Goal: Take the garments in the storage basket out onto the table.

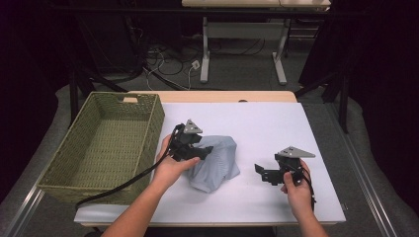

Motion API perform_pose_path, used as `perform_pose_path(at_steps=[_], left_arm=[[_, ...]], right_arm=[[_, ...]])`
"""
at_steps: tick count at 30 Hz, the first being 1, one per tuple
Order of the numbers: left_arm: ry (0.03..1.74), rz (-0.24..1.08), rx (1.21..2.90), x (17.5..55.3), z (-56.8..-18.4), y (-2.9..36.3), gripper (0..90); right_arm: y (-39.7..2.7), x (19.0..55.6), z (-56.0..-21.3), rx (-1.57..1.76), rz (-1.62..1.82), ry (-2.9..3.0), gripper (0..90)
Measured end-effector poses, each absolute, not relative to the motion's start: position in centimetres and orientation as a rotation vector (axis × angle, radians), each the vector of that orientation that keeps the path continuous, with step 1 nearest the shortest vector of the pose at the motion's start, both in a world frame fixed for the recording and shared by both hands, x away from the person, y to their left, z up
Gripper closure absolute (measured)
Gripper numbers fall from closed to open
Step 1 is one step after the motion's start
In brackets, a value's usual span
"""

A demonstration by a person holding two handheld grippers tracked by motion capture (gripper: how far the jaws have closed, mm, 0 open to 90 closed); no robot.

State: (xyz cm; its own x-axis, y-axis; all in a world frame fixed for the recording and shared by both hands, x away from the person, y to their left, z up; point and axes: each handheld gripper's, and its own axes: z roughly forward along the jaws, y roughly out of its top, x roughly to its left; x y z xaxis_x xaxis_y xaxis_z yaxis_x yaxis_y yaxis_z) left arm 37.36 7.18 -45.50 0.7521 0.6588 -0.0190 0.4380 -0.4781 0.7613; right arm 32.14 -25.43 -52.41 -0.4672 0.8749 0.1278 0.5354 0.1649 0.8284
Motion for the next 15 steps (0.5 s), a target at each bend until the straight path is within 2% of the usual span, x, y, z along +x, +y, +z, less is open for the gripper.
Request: perform_pose_path(at_steps=[9,15], left_arm=[[0.807,0.326,2.125,37.4,-43.9,8.3,40.6],[0.802,0.323,2.099,37.4,-43.0,9.0,30.4]], right_arm=[[-25.3,32.0,-52.4,1.334,1.217,2.075,9.7],[-25.3,32.0,-52.4,1.338,1.218,2.073,9.7]])
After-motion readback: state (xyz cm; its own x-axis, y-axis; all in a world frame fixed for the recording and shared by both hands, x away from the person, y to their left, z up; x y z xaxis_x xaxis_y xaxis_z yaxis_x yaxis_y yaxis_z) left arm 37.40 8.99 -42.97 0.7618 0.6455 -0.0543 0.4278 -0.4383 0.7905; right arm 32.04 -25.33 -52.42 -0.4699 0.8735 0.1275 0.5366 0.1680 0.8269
